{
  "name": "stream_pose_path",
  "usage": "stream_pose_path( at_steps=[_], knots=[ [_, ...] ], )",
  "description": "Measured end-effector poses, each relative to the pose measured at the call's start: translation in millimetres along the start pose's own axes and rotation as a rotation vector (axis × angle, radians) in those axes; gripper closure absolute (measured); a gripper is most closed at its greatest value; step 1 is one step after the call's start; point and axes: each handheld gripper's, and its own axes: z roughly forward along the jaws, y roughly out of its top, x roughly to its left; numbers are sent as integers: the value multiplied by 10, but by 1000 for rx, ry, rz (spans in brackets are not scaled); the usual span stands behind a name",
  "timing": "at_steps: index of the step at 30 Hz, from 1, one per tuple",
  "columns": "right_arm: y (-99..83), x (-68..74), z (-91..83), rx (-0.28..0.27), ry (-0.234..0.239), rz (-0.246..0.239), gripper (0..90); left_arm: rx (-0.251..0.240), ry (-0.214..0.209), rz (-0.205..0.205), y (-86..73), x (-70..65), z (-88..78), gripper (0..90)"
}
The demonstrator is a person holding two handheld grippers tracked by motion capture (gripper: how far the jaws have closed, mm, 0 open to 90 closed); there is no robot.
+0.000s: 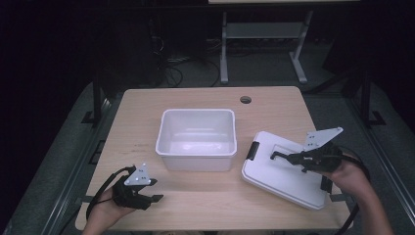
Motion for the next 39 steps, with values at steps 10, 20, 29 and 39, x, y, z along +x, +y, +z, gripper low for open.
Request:
stream_pose_path(
  at_steps=[10, 20, 29, 39],
  knots=[
    [146, -7, -192, -14, -14, -18, 841, -15, 11, -4, -11, 2, -10, 396],
    [302, -23, -334, -30, -11, -30, 841, -15, 3, -4, -22, 20, -14, 372],
    [452, -22, -448, -34, -10, -50, 841, -20, 4, -7, -11, 12, -17, 360],
    [639, -32, -586, -62, -4, -66, 841, -21, -5, -7, -13, 14, -22, 353]
  ],
)
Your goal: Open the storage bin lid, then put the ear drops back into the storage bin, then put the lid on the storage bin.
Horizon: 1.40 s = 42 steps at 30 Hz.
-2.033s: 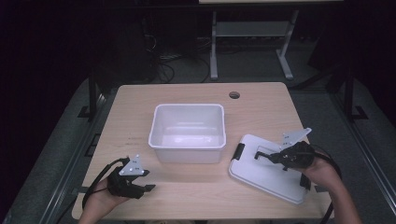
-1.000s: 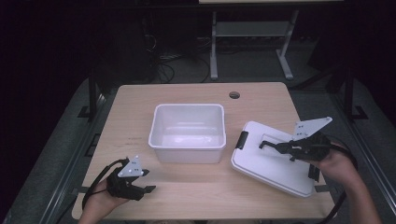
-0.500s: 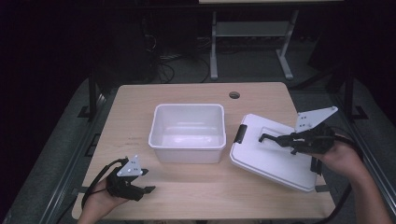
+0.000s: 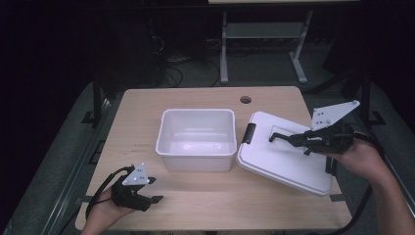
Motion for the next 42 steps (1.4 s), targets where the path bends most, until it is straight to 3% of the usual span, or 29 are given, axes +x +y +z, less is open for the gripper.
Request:
stream_pose_path(
  at_steps=[12, 42],
  knots=[
    [350, -56, 102, -14, 28, -50, 841, -10, -6, 4, 4, 2, -7, 349],
    [1115, -88, 763, -42, 147, -145, 841, -19, -21, -5, -47, 15, -6, 343]
  ],
)
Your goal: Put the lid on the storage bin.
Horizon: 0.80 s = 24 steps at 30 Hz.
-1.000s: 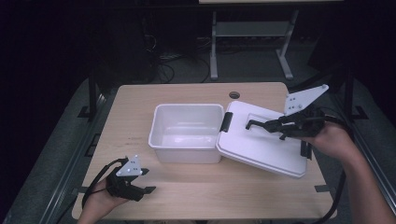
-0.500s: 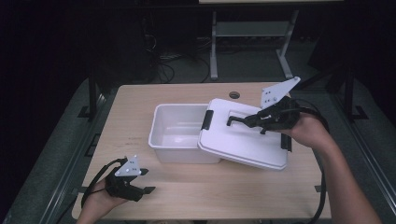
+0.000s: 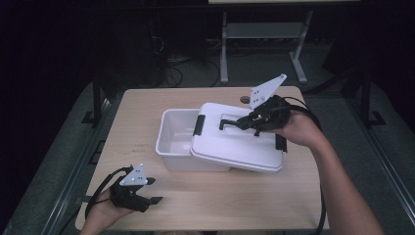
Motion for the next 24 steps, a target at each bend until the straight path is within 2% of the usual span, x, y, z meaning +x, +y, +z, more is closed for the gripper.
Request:
stream_pose_path(
  at_steps=[19, 24],
  knots=[
    [276, -124, 315, -24, 50, -54, 841, 3, -2, 8, -5, -12, 10, 330],
    [334, -155, 418, -23, 64, -55, 841, 0, -4, 5, -12, -13, -14, 330]
  ],
)
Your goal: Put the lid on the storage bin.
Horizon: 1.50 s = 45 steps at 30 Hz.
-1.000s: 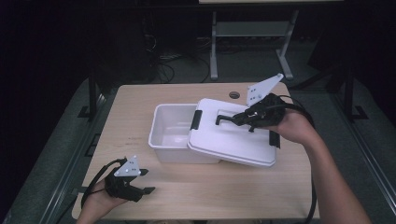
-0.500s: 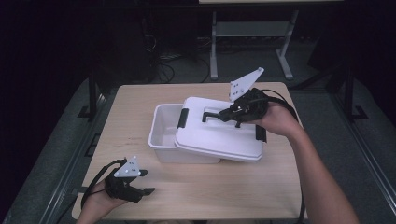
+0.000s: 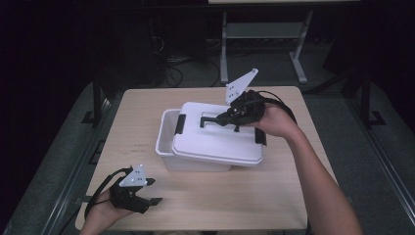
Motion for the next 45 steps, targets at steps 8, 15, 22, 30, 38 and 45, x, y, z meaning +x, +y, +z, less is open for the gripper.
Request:
stream_pose_path(
  at_steps=[8, 15, 22, 30, 38, 45],
  knots=[
    [94, -57, 153, 6, 24, -4, 841, -4, -5, 1, 2, -6, 10, 331],
    [182, -128, 293, 5, 46, -5, 841, -10, -5, -3, -3, -2, 4, 330],
    [268, -180, 444, 17, 67, -20, 841, -19, -4, -10, -9, 4, -22, 329],
    [315, -244, 618, 37, 84, -19, 841, -20, -3, -8, -8, 12, -34, 329],
    [354, -338, 700, 42, 88, -20, 841, -22, -5, -19, -34, 22, -37, 328],
    [319, -395, 762, 44, 97, -9, 841, -23, -4, -24, -52, 34, -50, 327]
  ],
)
